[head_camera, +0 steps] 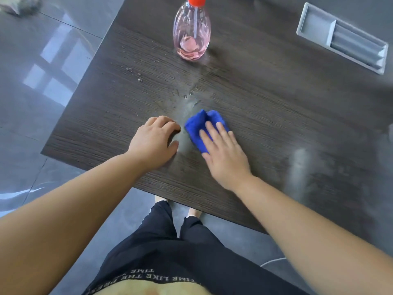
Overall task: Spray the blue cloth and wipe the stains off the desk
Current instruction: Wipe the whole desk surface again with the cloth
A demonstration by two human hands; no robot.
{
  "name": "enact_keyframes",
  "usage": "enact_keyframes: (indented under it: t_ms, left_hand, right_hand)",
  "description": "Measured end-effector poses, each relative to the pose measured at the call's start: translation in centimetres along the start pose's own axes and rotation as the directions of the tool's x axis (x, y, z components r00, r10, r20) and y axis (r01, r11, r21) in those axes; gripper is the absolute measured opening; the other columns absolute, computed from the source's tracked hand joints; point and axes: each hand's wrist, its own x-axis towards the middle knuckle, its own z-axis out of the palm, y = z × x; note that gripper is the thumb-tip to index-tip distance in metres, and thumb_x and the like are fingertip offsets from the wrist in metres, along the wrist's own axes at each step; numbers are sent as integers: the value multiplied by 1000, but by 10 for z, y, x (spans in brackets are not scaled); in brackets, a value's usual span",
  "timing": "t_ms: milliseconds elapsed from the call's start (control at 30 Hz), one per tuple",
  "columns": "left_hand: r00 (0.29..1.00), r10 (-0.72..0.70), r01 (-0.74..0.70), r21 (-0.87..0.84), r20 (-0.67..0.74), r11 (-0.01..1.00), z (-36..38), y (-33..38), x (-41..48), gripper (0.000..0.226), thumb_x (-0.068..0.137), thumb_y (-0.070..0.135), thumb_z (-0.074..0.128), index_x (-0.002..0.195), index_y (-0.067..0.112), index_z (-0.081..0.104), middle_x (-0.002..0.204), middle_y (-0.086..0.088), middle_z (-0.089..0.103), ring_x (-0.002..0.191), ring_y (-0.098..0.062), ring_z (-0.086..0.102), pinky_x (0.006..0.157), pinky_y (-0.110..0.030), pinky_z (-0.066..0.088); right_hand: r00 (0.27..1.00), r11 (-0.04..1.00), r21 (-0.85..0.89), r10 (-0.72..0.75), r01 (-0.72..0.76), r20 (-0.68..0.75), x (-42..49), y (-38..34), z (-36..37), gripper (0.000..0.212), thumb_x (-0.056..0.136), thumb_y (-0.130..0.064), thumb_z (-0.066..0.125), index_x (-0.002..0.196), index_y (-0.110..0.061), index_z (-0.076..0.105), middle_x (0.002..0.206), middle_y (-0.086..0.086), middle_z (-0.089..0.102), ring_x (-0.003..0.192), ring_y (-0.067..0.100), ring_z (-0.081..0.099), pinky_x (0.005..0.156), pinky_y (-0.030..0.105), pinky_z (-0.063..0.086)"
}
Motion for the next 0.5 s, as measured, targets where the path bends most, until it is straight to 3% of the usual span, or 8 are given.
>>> enact_keyframes:
  t_ms: [67, 133, 200, 267, 333, 433, 500]
  left_hand:
    - [999, -4, 5, 23, -47, 1000, -1, -5, -1, 49, 75, 37, 47, 117, 17, 61, 126, -6, 55, 120, -34, 45, 96, -43, 39]
    - [998, -18, 21, 59, -57, 998, -2, -10, 1, 43, 79, 34, 56, 119, 17, 60, 130, -8, 51, 122, -36, 41, 96, -45, 37]
    - [999, -37, 40, 77, -37, 996, -1, -11, 4, 42, 83, 31, 62, 123, 18, 57, 135, -7, 46, 126, -36, 35, 98, -47, 35]
    - [999, -44, 47, 84, -30, 995, -3, -11, 8, 42, 84, 33, 61, 124, 21, 56, 137, -5, 44, 127, -35, 33, 99, -48, 33]
    - [999, -50, 51, 82, -22, 995, -5, -12, 11, 41, 86, 35, 58, 125, 24, 55, 137, -2, 43, 127, -33, 32, 100, -47, 32]
    - [999, -48, 49, 80, -17, 996, -7, -12, 13, 40, 86, 36, 56, 125, 26, 55, 136, 0, 43, 127, -30, 32, 100, -44, 32]
    - [999, -36, 36, 83, -10, 996, -8, -13, 14, 40, 86, 36, 57, 125, 26, 56, 135, 1, 44, 126, -30, 33, 99, -43, 33]
  right_hand:
    - [995, 991, -91, 89, -93, -46, 10, 33, -6, 59, 89, -33, 32, 139, -3, 42, 146, 19, 38, 135, 38, 34, 108, 52, 29]
    - [963, 957, -105, 267, -270, -41, 41, 55, -18, 58, 96, -28, 33, 145, 1, 24, 155, 20, 17, 144, 34, 14, 115, 46, 14]
    - [910, 910, -6, 414, -414, -27, 80, 55, -29, 59, 100, -27, 32, 148, 0, 10, 158, 16, -1, 146, 27, -1, 117, 39, 3]
    - [890, 890, 57, 456, -453, -36, 103, 35, -33, 61, 101, -30, 30, 149, -3, 3, 158, 14, -5, 146, 25, -2, 117, 38, 2]
    - [944, 945, 23, 327, -327, -47, 97, 14, -24, 61, 100, -32, 29, 150, -6, 3, 158, 14, 0, 146, 26, 3, 117, 39, 5]
    - [999, 999, -14, 31, -32, -38, 50, 10, -13, 58, 95, -34, 29, 147, -8, 24, 154, 17, 21, 142, 30, 24, 114, 43, 21]
    - [1000, 1000, -23, -3, 2, -22, 47, 35, -17, 57, 95, -32, 31, 146, -9, 29, 153, 15, 24, 140, 31, 27, 113, 43, 22]
